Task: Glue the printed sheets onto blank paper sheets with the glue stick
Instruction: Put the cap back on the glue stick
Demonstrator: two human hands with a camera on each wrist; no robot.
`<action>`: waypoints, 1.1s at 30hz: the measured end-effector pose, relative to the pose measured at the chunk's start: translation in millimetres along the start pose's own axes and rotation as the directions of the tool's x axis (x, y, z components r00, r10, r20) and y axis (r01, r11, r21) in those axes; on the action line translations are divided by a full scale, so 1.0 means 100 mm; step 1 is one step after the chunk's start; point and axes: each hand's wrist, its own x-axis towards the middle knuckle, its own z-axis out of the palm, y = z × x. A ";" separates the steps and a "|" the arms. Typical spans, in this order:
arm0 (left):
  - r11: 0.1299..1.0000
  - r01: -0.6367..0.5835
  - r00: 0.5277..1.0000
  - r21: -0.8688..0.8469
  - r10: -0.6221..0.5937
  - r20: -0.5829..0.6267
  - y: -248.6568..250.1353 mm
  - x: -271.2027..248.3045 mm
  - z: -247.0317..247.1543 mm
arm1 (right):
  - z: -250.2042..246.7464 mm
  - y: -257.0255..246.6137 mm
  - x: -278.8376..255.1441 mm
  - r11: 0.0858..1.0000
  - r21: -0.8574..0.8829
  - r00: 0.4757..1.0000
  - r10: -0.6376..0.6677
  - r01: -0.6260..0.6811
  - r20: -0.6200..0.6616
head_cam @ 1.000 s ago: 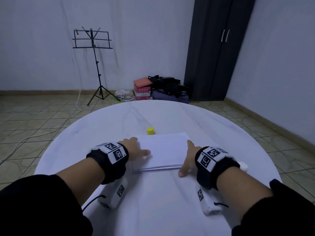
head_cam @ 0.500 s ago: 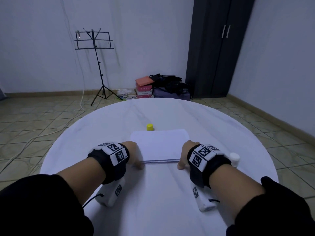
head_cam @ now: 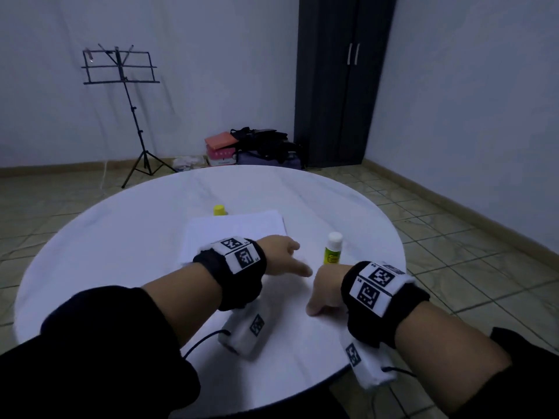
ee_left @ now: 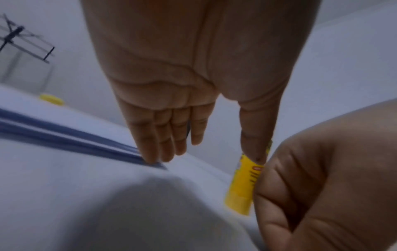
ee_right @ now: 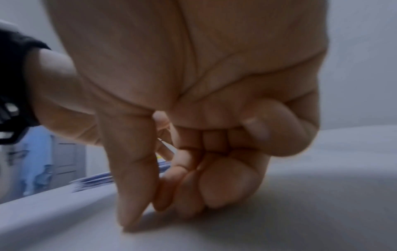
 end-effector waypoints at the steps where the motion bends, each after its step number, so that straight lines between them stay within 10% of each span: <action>1: 0.997 -0.009 0.999 -0.080 0.012 0.037 0.11 0.05 0.04 | -0.01 0.12 -0.03 0.999 0.030 1.000 0.023 -0.023 -0.001; 10: 0.775 -0.021 1.000 -0.631 0.026 -0.001 0.20 0.29 0.19 | -0.14 0.56 -0.05 0.927 0.375 1.000 -0.007 0.008 -0.004; 20: 0.298 -0.012 0.998 -0.955 -0.050 -0.029 -0.42 -0.13 -0.16 | -0.18 0.00 0.14 0.412 0.893 0.948 -0.316 0.183 -0.049; 24: 0.105 -0.099 0.989 -0.990 -0.101 -0.109 -0.65 -0.31 -0.19 | -0.18 -0.29 0.16 0.423 0.867 0.928 -0.357 0.265 -0.109; 33: 0.054 -0.220 0.959 -0.974 -0.169 -0.226 -0.86 -0.39 -0.16 | -0.22 -0.67 0.18 0.639 0.689 0.935 -0.307 0.342 -0.179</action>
